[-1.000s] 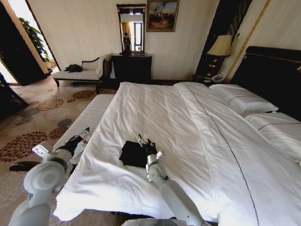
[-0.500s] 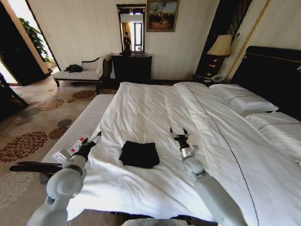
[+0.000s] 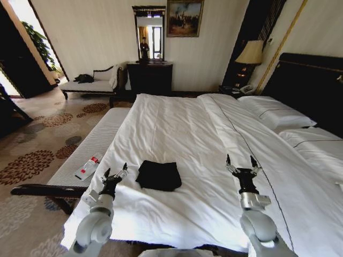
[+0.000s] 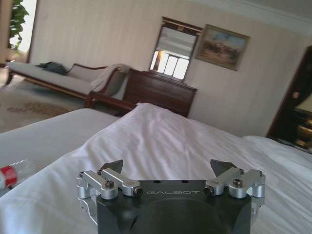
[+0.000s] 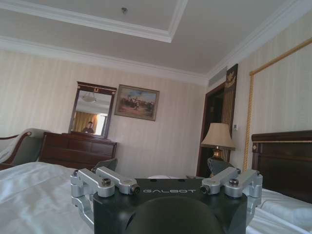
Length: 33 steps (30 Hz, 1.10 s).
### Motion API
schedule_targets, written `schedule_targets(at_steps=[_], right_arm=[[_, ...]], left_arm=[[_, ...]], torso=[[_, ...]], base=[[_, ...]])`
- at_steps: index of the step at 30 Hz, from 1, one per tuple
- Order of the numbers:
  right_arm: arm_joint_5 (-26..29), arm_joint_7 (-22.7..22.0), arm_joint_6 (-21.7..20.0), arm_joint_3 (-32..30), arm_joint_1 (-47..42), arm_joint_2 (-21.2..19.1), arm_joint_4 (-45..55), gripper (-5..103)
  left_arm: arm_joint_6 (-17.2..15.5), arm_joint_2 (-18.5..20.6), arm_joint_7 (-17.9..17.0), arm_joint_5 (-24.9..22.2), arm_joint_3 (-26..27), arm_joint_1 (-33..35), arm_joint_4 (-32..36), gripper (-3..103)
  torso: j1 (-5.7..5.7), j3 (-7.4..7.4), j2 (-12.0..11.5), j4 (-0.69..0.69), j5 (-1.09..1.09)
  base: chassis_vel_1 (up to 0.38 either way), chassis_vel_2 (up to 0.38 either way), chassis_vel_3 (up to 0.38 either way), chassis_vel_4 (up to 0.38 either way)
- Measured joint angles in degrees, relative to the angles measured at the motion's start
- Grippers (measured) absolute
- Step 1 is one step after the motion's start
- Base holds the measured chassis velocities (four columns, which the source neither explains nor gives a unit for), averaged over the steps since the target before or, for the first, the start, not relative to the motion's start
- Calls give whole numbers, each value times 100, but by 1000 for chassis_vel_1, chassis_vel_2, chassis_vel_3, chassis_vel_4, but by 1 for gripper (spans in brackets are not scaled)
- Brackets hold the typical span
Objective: Fold the clothes on the bed.
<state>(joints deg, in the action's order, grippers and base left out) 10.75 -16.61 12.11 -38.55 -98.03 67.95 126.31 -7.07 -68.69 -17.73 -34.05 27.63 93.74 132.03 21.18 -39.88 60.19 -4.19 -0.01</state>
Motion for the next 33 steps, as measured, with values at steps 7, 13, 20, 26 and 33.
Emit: schedule_targets(at_steps=[7, 13, 20, 26, 33], right_arm=[[184, 764, 317, 18, -688, -197, 435, 100], [595, 886, 316, 0, -731, -187, 539, 100], [641, 885, 290, 0, -724, -176, 550, 100], [642, 879, 286, 3, -714, -173, 546, 100], [642, 872, 282, 6, -707, -172, 533, 100]], left_arm=[[1082, 877, 1338, -184, 267, 275, 380, 100], [1239, 734, 1476, -357, 482, 438, 419, 100], [1239, 714, 1476, -359, 496, 447, 424, 100], [1233, 711, 1465, -362, 497, 441, 424, 100], [1219, 708, 1457, -365, 497, 437, 424, 100]], torso=[[1, -1, 0, 0, 1], [1, -1, 0, 1, 1], [1, -1, 0, 0, 1], [2, -1, -1, 0, 1], [2, -1, -1, 0, 1]], base=[[0, 0, 0, 0], [0, 0, 0, 0], [0, 0, 0, 0], [0, 0, 0, 0], [0, 0, 0, 0]])
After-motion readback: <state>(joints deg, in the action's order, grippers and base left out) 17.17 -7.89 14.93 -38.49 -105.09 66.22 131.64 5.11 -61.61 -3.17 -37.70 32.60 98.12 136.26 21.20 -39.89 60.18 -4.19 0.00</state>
